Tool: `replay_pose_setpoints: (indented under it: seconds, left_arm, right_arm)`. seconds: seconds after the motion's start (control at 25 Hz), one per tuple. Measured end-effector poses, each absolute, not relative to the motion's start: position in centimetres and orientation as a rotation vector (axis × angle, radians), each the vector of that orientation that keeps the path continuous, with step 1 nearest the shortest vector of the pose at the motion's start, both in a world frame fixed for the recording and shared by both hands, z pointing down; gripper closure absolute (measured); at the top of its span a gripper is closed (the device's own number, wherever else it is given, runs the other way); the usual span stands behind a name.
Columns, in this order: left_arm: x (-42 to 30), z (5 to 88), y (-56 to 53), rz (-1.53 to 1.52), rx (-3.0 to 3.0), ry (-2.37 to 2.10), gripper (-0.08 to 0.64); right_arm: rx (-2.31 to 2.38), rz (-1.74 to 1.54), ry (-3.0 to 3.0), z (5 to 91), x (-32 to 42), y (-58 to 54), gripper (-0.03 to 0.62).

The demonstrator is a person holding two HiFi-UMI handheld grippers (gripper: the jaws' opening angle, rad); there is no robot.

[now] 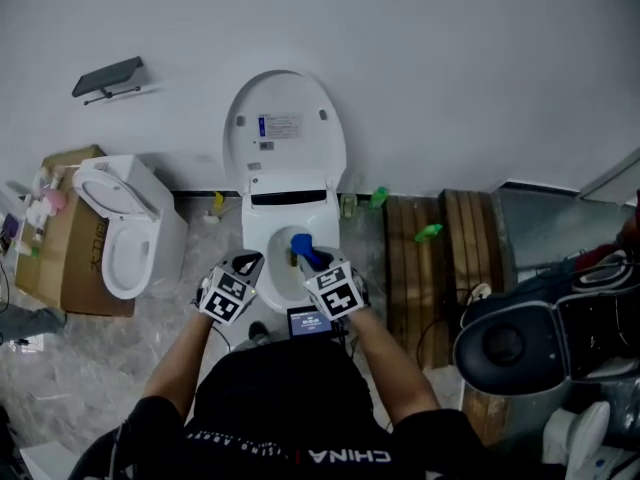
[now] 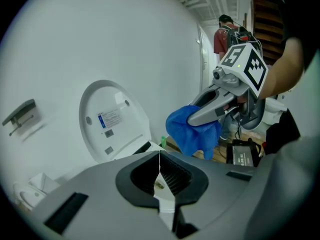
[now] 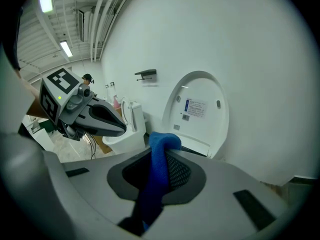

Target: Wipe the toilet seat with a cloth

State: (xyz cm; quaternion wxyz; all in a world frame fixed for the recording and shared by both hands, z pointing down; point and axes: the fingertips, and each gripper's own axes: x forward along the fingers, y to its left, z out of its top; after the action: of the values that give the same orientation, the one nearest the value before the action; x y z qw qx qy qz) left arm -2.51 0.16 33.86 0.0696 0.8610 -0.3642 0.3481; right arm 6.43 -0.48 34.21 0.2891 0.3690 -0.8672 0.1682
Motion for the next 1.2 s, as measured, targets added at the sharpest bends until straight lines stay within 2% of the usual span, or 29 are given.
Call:
replay_pose_setpoints:
  seconds: [0.16, 0.36, 0.68, 1.2]
  left_arm:
    - [-3.2, 33.8, -1.0, 1.132, 2.64, -1.103, 0.548]
    - [-4.1, 33.8, -2.1, 1.049, 2.615, -1.099, 0.548]
    - [-3.5, 33.5, -2.9, 0.96, 2.605, -1.081, 0.548]
    - [-2.3, 35.6, -3.1, 1.002, 2.495, -1.145, 0.548]
  right_arm:
    - [1.039, 0.466, -2.307, 33.5, 5.4, -1.6, 0.538]
    - [1.042, 0.465, -2.292, 33.2, 4.3, -2.3, 0.539]
    - [1.038, 0.484, -2.267, 33.4, 4.9, -3.0, 0.54]
    - [0.929, 0.545, -2.281, 36.2, 6.6, -2.9, 0.538]
